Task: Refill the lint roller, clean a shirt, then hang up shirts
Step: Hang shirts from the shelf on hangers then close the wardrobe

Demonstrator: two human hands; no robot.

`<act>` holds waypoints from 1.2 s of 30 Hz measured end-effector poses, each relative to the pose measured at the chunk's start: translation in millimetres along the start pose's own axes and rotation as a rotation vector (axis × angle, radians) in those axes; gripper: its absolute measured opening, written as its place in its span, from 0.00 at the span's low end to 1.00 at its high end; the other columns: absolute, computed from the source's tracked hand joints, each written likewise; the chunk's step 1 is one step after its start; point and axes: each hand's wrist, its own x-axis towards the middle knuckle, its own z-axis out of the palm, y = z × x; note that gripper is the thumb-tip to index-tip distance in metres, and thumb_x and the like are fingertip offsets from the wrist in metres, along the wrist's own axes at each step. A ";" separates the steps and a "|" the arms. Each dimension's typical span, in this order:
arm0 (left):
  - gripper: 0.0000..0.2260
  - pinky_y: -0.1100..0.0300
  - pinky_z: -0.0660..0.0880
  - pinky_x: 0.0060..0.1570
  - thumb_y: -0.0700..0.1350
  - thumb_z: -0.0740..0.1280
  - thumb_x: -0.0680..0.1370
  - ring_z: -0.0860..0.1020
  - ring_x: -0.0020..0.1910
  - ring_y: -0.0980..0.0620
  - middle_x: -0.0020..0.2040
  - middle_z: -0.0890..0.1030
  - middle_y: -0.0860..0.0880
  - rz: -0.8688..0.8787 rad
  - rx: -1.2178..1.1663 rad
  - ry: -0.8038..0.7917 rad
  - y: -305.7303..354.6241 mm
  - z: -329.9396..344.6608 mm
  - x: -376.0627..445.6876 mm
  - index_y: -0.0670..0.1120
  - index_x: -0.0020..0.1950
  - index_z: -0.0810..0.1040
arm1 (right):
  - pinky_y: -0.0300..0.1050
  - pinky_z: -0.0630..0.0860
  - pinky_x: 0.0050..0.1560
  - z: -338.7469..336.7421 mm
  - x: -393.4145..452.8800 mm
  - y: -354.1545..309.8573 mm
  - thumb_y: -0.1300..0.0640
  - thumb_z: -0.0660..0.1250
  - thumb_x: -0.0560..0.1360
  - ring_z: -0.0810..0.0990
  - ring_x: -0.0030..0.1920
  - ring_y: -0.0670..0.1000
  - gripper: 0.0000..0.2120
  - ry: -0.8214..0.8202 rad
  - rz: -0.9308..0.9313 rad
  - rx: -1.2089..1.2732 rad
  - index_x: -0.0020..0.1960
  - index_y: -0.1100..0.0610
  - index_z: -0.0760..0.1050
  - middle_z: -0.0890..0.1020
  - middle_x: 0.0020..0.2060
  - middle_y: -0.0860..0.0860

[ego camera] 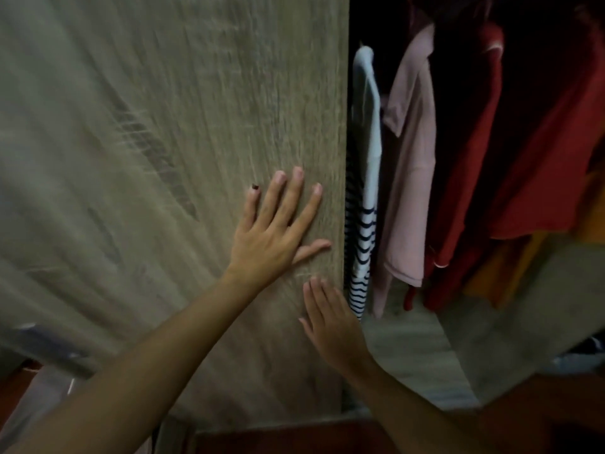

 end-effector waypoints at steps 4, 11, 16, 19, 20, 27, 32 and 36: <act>0.39 0.44 0.50 0.72 0.70 0.58 0.75 0.47 0.78 0.43 0.79 0.47 0.41 -0.010 0.027 0.027 2.7 -3.2 1.7 0.46 0.77 0.59 | 0.50 0.51 0.75 2.0 -0.4 7.3 0.50 0.67 0.75 0.65 0.71 0.56 0.35 -0.002 -0.048 -0.044 0.74 0.61 0.57 0.64 0.71 0.57; 0.36 0.45 0.51 0.72 0.69 0.56 0.76 0.47 0.78 0.43 0.78 0.56 0.41 -0.010 0.021 0.049 62.1 5.7 42.7 0.47 0.76 0.62 | 0.53 0.59 0.73 -20.0 -17.1 59.6 0.48 0.70 0.71 0.64 0.71 0.56 0.40 -0.009 0.059 -0.056 0.74 0.63 0.55 0.64 0.70 0.58; 0.36 0.46 0.48 0.73 0.69 0.53 0.77 0.42 0.77 0.43 0.78 0.53 0.43 0.005 0.030 0.056 120.1 12.6 84.7 0.47 0.77 0.60 | 0.55 0.57 0.73 -37.4 -37.1 115.0 0.45 0.67 0.73 0.61 0.72 0.59 0.41 -0.042 0.143 -0.100 0.75 0.65 0.53 0.61 0.71 0.61; 0.35 0.47 0.48 0.72 0.68 0.52 0.78 0.41 0.77 0.44 0.75 0.60 0.43 -0.002 0.030 0.057 160.3 16.6 111.5 0.47 0.77 0.59 | 0.56 0.58 0.74 -49.2 -51.0 155.8 0.44 0.69 0.72 0.61 0.73 0.59 0.39 -0.087 0.168 -0.118 0.73 0.65 0.58 0.61 0.71 0.61; 0.34 0.47 0.48 0.72 0.68 0.52 0.78 0.41 0.77 0.44 0.75 0.60 0.43 -0.004 0.025 0.056 174.0 17.7 120.3 0.47 0.77 0.59 | 0.56 0.58 0.73 -53.1 -56.3 171.0 0.44 0.69 0.72 0.61 0.73 0.59 0.39 -0.096 0.173 -0.119 0.73 0.65 0.58 0.61 0.71 0.61; 0.28 0.47 0.47 0.73 0.56 0.56 0.82 0.53 0.76 0.44 0.76 0.60 0.40 0.055 -0.197 -0.012 249.9 11.9 178.3 0.44 0.77 0.57 | 0.54 0.57 0.74 -76.5 -87.0 270.4 0.43 0.69 0.72 0.59 0.73 0.58 0.41 -0.127 0.213 -0.118 0.74 0.65 0.56 0.59 0.72 0.60; 0.29 0.48 0.48 0.73 0.57 0.56 0.82 0.51 0.77 0.47 0.77 0.55 0.44 0.014 -0.199 -0.011 274.3 17.4 195.1 0.43 0.77 0.57 | 0.56 0.56 0.75 -86.9 -104.7 320.5 0.40 0.66 0.74 0.54 0.76 0.59 0.47 -0.135 0.321 -0.092 0.77 0.64 0.45 0.56 0.74 0.61; 0.32 0.48 0.47 0.73 0.62 0.54 0.80 0.41 0.77 0.48 0.78 0.55 0.44 0.033 -0.090 -0.008 304.2 27.9 207.2 0.44 0.78 0.56 | 0.57 0.57 0.75 -94.9 -110.5 339.9 0.36 0.61 0.75 0.48 0.78 0.59 0.48 -0.142 0.462 -0.017 0.77 0.62 0.39 0.52 0.76 0.61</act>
